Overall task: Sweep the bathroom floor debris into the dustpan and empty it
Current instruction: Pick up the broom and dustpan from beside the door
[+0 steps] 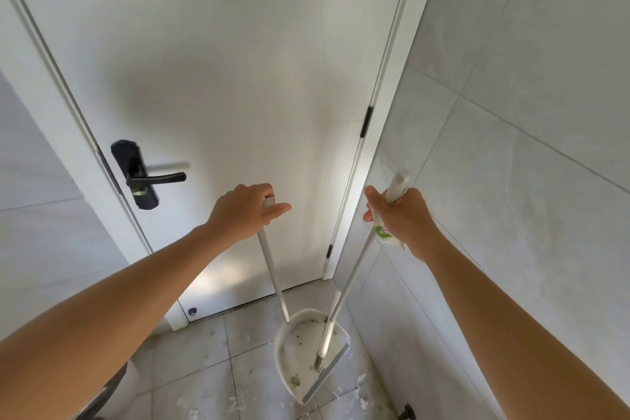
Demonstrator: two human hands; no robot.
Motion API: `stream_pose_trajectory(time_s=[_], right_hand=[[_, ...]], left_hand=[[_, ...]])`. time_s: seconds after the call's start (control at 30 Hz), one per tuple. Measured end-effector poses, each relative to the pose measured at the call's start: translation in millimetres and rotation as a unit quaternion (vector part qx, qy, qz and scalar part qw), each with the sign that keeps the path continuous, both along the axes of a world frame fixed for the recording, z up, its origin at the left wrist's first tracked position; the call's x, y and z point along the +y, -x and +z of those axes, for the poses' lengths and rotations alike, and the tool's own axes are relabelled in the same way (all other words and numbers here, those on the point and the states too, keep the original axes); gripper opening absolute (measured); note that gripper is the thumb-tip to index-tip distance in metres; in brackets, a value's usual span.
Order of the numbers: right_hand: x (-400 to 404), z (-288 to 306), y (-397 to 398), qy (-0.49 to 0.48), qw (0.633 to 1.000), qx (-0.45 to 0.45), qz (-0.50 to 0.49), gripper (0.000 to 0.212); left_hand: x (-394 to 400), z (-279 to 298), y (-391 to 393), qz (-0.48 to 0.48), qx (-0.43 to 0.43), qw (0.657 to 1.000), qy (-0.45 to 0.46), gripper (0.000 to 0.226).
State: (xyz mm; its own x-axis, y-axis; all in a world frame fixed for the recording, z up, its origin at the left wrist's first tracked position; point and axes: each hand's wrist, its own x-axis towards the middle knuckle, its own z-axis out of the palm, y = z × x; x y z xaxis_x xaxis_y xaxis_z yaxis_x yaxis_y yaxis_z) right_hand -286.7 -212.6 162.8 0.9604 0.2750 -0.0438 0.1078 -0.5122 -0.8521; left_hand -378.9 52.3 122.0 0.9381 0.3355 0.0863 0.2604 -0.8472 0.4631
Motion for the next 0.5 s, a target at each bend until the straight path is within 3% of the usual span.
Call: stream_pose_trajectory(time_s=[0.17, 0.3, 0.4, 0.5], right_hand=[[-17, -34, 2, 0.054, 0.998, -0.002, -0.021, 0.049], [-31, -62, 4, 0.16, 0.987, 0.004, -0.034, 0.067], [-38, -75, 12, 0.147, 0.986, 0.061, -0.048, 0.065], [-42, -86, 21, 0.116, 0.982, 0.134, -0.064, 0.061]], left_hand=[[-4, -18, 4, 0.041, 0.126, 0.991, -0.002, 0.041], [-6, -38, 10, 0.089, 0.172, 0.977, 0.088, 0.032], [-5, -50, 19, 0.126, 0.176, 0.958, 0.188, 0.025], [-3, -61, 30, 0.131, 0.181, 0.95, 0.217, 0.02]])
